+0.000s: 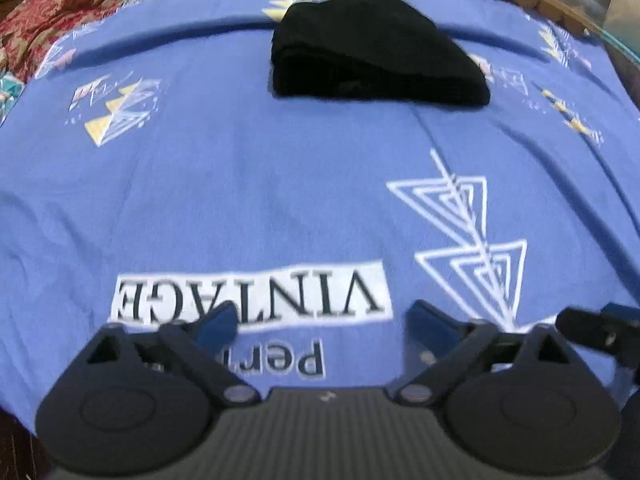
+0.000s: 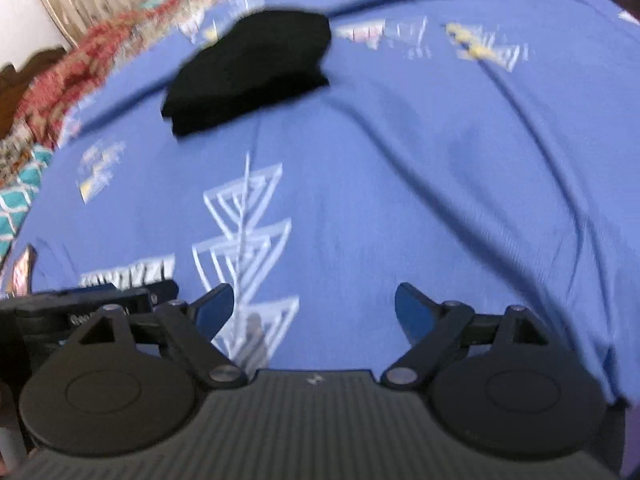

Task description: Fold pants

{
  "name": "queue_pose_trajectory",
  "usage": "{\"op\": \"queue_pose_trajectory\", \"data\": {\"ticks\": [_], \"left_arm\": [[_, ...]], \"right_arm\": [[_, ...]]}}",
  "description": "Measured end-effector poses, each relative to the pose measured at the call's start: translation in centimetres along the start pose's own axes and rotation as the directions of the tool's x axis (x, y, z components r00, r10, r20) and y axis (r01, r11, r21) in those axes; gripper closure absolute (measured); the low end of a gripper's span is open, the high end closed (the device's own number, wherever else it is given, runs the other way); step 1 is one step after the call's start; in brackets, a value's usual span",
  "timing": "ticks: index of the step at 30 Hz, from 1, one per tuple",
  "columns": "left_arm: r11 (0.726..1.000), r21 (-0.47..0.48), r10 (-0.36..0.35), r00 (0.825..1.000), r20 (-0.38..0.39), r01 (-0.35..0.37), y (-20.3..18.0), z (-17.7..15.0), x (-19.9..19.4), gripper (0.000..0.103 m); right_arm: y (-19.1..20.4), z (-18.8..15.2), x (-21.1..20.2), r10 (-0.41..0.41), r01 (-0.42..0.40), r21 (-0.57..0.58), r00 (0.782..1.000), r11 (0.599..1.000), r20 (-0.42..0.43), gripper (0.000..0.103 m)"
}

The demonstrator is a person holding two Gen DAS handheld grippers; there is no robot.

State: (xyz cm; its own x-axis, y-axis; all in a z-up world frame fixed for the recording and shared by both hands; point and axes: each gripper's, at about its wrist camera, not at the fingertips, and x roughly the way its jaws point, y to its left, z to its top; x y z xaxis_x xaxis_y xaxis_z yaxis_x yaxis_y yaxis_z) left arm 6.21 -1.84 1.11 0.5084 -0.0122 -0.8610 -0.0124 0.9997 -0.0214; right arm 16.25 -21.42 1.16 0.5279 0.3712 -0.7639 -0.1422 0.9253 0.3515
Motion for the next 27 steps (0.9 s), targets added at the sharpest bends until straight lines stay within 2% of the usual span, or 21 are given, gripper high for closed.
{"op": "queue_pose_trajectory", "data": {"ticks": [3,7,11,15,19,27], "left_arm": [[1.0,-0.01,0.029,0.999,-0.029,-0.029,0.5,-0.5,0.3,0.0],[0.999,-0.039,0.021,0.999,-0.044,-0.023,1.2,-0.6,0.3,0.0],[0.999,-0.039,0.028,0.999,-0.043,-0.03,1.3,-0.7,0.4,0.0],[0.998,-0.049,0.039,0.999,-0.03,-0.04,1.3,-0.8,0.5,0.0],[0.998,-0.027,0.065,0.998,0.005,-0.065,0.8,-1.2,0.4,0.0],[0.998,-0.041,0.042,0.998,-0.044,-0.044,1.2,-0.3,0.6,0.0]], "right_arm": [[0.2,-0.2,0.2,-0.017,0.017,0.006,1.0,1.0,0.001,0.013],[-0.5,-0.3,0.4,0.003,-0.004,0.061,1.0,0.998,0.012,0.008],[-0.4,-0.2,0.9,0.015,-0.015,0.036,1.0,0.999,-0.013,0.0],[0.1,-0.4,0.6,0.017,-0.017,0.009,1.0,1.0,-0.02,0.0],[-0.1,-0.7,0.4,0.036,-0.036,0.035,0.999,0.999,-0.012,0.0],[0.3,-0.8,0.5,0.026,-0.026,0.008,1.0,1.0,-0.017,0.0]]}}
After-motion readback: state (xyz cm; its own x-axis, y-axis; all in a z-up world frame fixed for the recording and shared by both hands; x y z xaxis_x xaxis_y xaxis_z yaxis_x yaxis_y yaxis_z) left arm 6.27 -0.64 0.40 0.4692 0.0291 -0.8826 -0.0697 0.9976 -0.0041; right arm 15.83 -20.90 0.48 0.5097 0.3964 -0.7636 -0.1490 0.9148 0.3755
